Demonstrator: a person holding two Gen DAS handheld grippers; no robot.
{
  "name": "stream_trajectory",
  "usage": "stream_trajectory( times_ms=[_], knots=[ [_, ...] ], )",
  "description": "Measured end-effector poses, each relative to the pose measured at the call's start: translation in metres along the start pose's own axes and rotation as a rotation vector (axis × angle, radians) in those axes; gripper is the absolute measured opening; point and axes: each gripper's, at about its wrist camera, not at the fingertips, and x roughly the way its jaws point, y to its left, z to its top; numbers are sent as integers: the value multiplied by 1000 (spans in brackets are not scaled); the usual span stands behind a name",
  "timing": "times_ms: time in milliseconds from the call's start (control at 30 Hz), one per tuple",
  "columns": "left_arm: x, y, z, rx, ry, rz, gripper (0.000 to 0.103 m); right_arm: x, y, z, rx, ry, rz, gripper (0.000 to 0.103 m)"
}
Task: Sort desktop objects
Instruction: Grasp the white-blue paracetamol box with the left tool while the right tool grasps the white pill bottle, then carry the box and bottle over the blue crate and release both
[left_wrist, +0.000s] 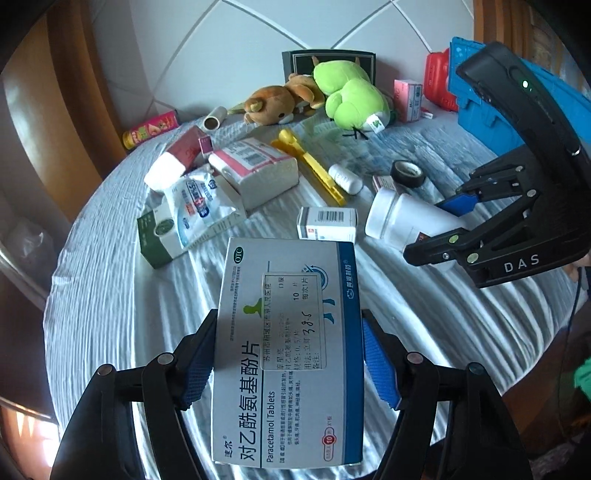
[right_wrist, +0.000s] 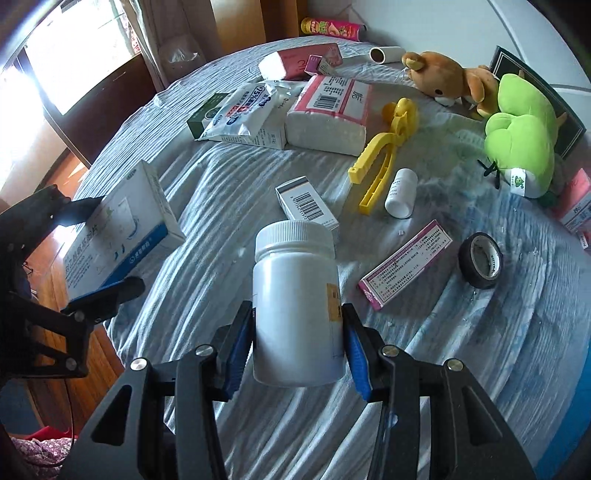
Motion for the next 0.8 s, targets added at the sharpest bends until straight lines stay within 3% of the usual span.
stream_trajectory(
  times_ms=[133,367,800],
  knots=[
    [-11,1,12,17,-15,18,71,-7,5,6,25,-33,-1,46],
    [-41,-10,49,41,-116,7,71,-56,-5,8,89,-144,-42,46],
    [-114,-79,161,148,-375,-103,71,-221,-49,-34,308,-454,-288,46]
  ],
)
